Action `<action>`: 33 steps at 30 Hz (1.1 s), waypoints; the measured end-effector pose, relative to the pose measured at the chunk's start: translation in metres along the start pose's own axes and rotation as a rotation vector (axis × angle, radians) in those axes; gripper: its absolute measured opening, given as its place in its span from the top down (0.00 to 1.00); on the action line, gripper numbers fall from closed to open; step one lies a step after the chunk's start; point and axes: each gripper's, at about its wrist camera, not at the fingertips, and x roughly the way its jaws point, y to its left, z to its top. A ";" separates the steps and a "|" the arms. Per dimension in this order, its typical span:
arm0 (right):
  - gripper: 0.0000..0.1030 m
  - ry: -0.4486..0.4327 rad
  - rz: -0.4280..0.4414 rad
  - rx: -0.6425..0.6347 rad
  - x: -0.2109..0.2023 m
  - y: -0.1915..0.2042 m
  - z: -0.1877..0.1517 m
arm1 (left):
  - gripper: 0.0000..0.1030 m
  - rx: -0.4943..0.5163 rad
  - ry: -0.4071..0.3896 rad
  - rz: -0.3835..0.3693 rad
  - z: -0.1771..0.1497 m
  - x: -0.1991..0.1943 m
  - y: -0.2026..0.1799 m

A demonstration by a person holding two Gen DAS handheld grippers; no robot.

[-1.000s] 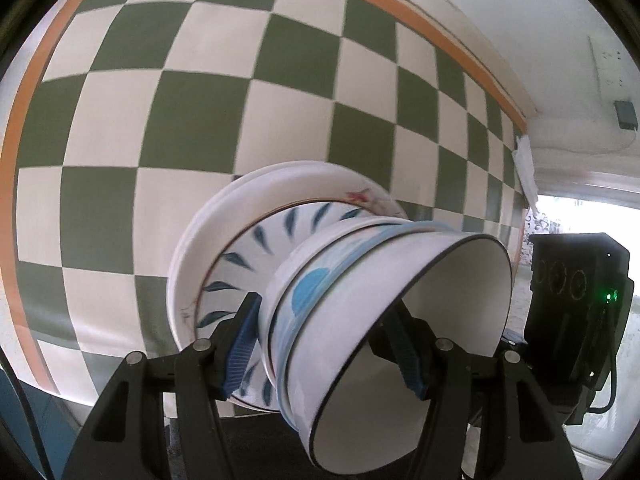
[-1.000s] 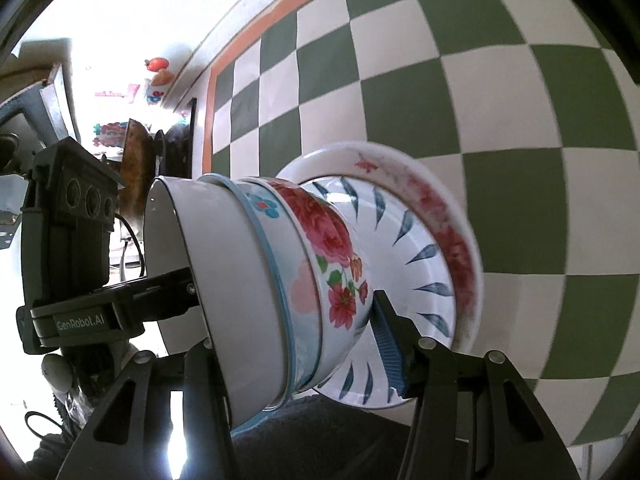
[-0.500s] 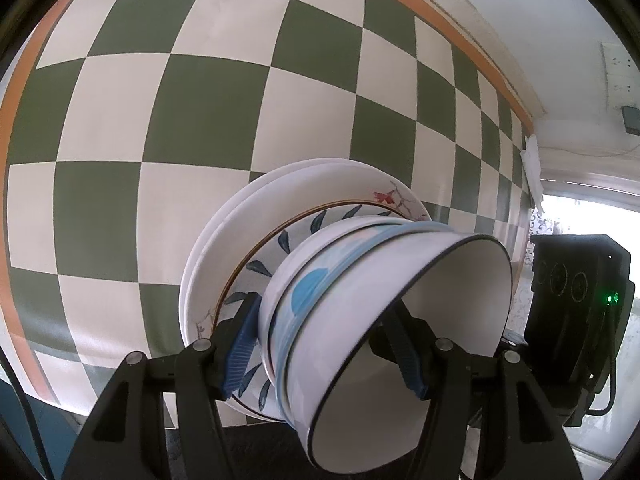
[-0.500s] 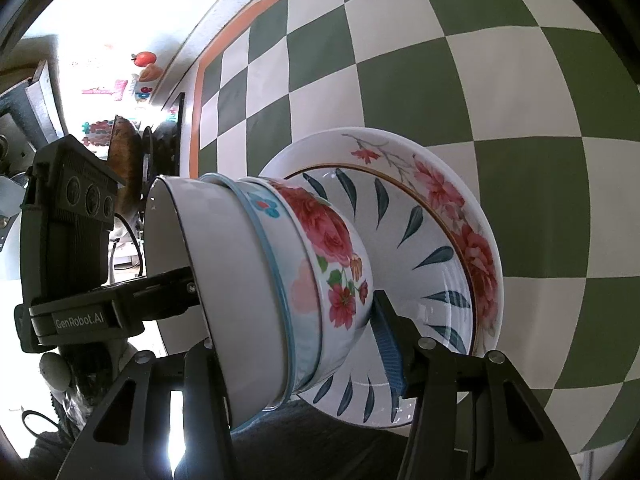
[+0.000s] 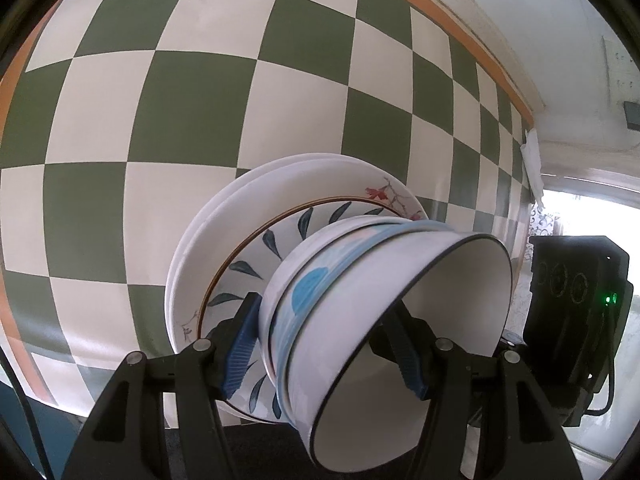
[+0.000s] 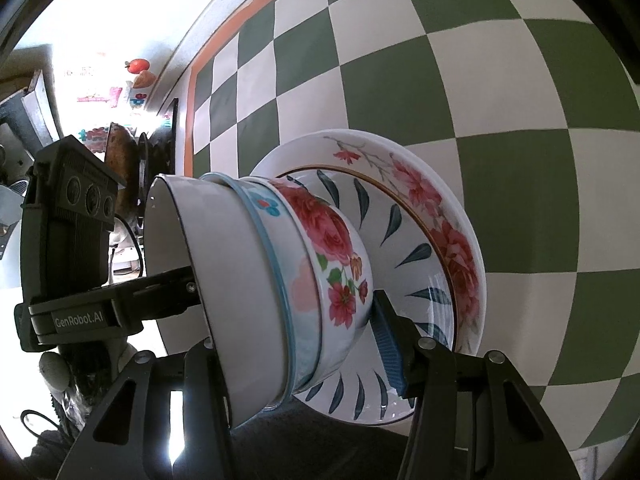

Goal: Organize plates and bowls
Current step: 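Carry the bowl stack over the plate stack and lower it onto the plates, then open both grippers to release the bowls on the plates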

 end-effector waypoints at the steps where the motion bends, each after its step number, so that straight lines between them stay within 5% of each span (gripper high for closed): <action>1: 0.48 0.002 0.006 0.003 0.001 -0.001 0.000 | 0.44 0.008 0.000 0.007 0.000 0.000 -0.001; 18: 0.43 0.001 -0.045 0.008 -0.007 0.005 -0.003 | 0.44 0.047 -0.018 0.047 -0.006 -0.009 -0.008; 31: 0.42 -0.066 -0.120 -0.078 -0.045 0.041 -0.021 | 0.42 0.141 -0.148 0.168 -0.039 -0.052 -0.023; 33: 0.40 -0.088 -0.144 -0.099 -0.052 0.049 -0.024 | 0.34 0.142 -0.170 0.166 -0.044 -0.058 -0.024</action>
